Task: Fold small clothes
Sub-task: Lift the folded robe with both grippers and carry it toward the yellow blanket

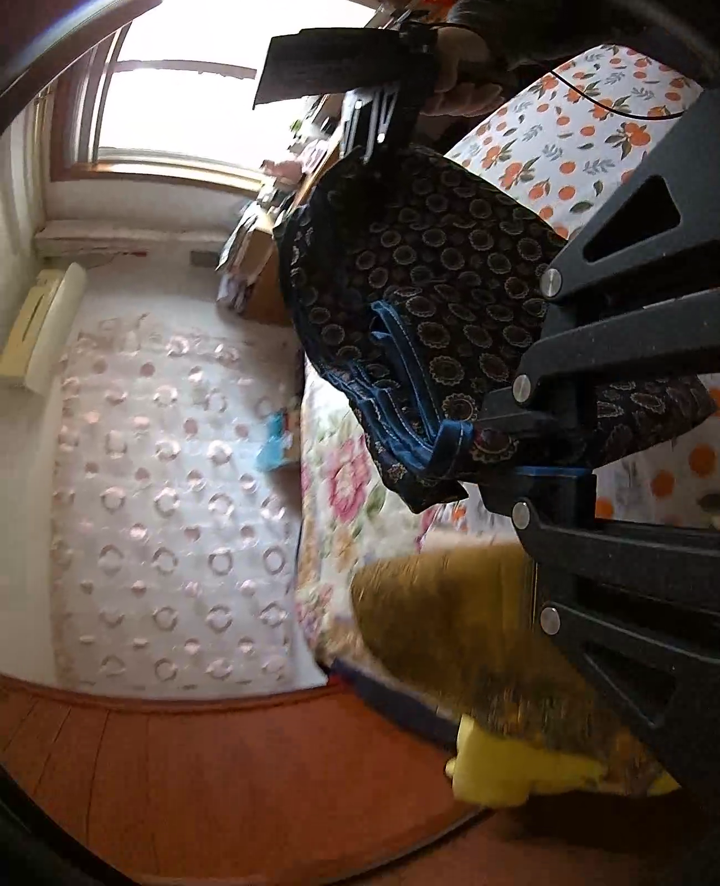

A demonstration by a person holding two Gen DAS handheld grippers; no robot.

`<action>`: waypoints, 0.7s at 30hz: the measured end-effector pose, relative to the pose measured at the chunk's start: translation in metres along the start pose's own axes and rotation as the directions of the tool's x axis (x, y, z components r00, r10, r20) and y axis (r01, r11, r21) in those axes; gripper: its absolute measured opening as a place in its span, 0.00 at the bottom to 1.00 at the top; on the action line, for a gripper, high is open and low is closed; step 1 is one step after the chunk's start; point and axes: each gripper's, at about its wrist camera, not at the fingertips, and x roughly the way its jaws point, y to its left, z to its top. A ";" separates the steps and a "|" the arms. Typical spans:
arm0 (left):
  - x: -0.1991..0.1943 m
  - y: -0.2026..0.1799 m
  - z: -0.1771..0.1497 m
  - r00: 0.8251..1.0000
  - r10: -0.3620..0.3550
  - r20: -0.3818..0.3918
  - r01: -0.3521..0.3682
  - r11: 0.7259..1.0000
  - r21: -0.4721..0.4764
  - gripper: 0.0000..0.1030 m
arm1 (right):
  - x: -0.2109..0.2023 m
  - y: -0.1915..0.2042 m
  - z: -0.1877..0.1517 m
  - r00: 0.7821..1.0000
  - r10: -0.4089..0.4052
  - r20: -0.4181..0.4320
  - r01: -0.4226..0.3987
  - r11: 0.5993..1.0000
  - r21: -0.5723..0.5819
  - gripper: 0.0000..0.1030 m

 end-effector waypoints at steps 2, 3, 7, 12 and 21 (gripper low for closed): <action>-0.009 0.009 0.000 0.999 0.029 0.019 -0.029 1.000 -0.011 0.06 | 0.008 0.006 0.014 1.000 0.010 0.011 -0.010 0.999 -0.047 0.10; -0.012 0.014 0.000 0.999 0.042 0.027 -0.041 0.999 -0.018 0.06 | 0.012 0.010 0.021 1.000 0.016 0.017 -0.014 0.998 -0.069 0.10; -0.030 0.033 -0.003 0.995 0.084 0.060 -0.080 0.995 -0.058 0.07 | 0.030 0.022 0.053 0.998 0.051 0.038 -0.045 0.988 -0.148 0.10; -0.048 0.053 -0.014 0.988 0.125 0.094 -0.113 0.986 -0.122 0.06 | 0.068 0.032 0.089 0.994 0.104 0.028 -0.094 0.966 -0.240 0.10; -0.044 0.100 -0.062 0.977 0.210 0.020 -0.199 0.949 -0.244 0.06 | 0.150 0.073 0.133 0.984 0.176 -0.013 -0.167 0.910 -0.380 0.10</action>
